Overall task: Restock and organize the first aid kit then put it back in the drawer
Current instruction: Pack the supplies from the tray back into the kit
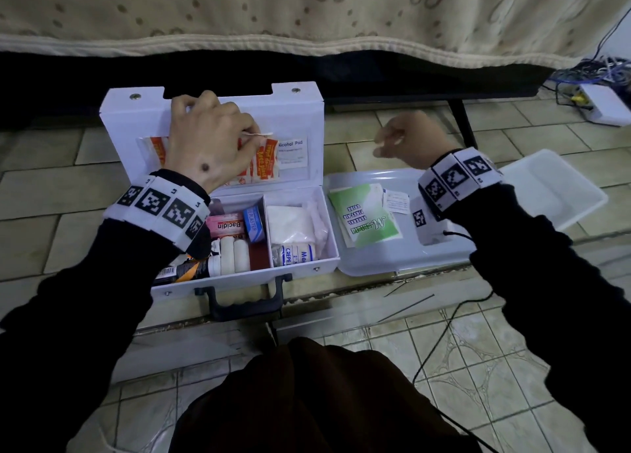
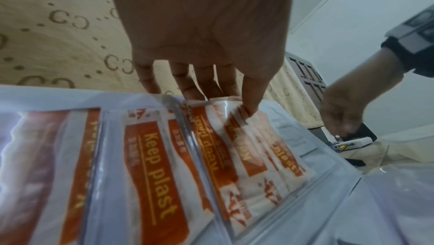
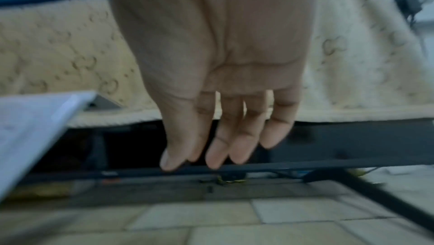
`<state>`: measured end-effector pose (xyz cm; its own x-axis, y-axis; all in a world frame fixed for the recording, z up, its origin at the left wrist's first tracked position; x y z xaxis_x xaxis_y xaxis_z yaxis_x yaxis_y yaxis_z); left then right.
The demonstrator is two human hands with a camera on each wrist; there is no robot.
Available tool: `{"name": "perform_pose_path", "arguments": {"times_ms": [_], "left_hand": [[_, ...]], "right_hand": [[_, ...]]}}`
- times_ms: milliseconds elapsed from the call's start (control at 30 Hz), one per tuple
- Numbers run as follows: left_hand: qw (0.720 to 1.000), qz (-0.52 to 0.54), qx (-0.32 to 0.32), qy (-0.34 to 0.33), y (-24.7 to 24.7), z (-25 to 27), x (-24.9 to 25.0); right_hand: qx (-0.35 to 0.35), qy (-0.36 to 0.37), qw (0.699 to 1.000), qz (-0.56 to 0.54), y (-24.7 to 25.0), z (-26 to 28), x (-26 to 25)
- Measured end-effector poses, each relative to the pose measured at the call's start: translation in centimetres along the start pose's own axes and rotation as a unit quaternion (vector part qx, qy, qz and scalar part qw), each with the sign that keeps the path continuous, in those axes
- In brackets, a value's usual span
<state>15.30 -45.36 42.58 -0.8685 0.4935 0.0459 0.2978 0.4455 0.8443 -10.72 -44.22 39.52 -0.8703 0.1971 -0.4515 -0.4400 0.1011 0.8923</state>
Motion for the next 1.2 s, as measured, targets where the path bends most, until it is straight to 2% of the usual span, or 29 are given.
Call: {"name": "perform_pose_path", "arguments": {"times_ms": [67, 133, 233, 400, 500, 600, 667, 733, 833, 967, 1100, 1200], "left_hand": [[1.0, -0.006, 0.005, 0.0, 0.1, 0.1, 0.0], [1.0, -0.003, 0.009, 0.003, 0.1, 0.1, 0.0], [1.0, 0.01, 0.012, 0.01, 0.2, 0.2, 0.1], [1.0, 0.01, 0.004, 0.014, 0.2, 0.1, 0.1], [1.0, 0.012, 0.0, 0.017, 0.2, 0.1, 0.1], [1.0, 0.013, -0.003, 0.023, 0.1, 0.1, 0.0], [1.0, 0.015, -0.003, 0.026, 0.1, 0.2, -0.1], [0.999, 0.016, -0.004, 0.029, 0.1, 0.2, -0.2], [0.999, 0.016, -0.005, 0.029, 0.0, 0.1, -0.1], [1.0, 0.012, -0.004, 0.028, 0.1, 0.2, -0.1], [0.999, 0.013, -0.01, 0.029, 0.2, 0.2, 0.0], [0.999, 0.013, -0.012, 0.03, 0.1, 0.2, 0.0]], "right_hand": [[-0.025, -0.079, 0.994, 0.069, -0.1, 0.2, 4.0], [-0.052, -0.128, 0.978, 0.154, -0.6, 0.7, 6.7], [-0.052, -0.183, 0.97, 0.15, -1.4, 2.0, 8.7], [-0.098, -0.14, 0.976, 0.133, -4.9, 3.3, 8.1], [-0.089, -0.139, 0.977, 0.136, -5.4, 3.2, 8.6], [-0.067, -0.165, 0.982, 0.066, -4.9, 3.3, 9.4], [-0.037, -0.146, 0.988, 0.01, -4.0, 2.9, 8.9], [-0.012, -0.12, 0.988, -0.091, -2.9, 2.3, 7.3], [0.006, -0.099, 0.962, -0.256, -1.3, 2.2, 3.9], [-0.033, -0.057, 0.91, -0.41, -0.6, 2.6, -1.2], [-0.087, -0.027, 0.874, -0.478, -1.0, 2.8, -4.4], [-0.062, -0.007, 0.87, -0.488, -0.8, 2.7, -5.5]]}}
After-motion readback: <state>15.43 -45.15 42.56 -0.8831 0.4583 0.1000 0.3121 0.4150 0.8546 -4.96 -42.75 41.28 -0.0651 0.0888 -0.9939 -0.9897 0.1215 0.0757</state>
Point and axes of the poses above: each hand's wrist, its own z-axis away from the middle knuckle, its own y-axis out of the back of the hand, x = y × z, the point moved 8 cm from there along -z, towards the middle knuckle, and after that the axes turned 6 degrees about x, right-handed, at the moved point
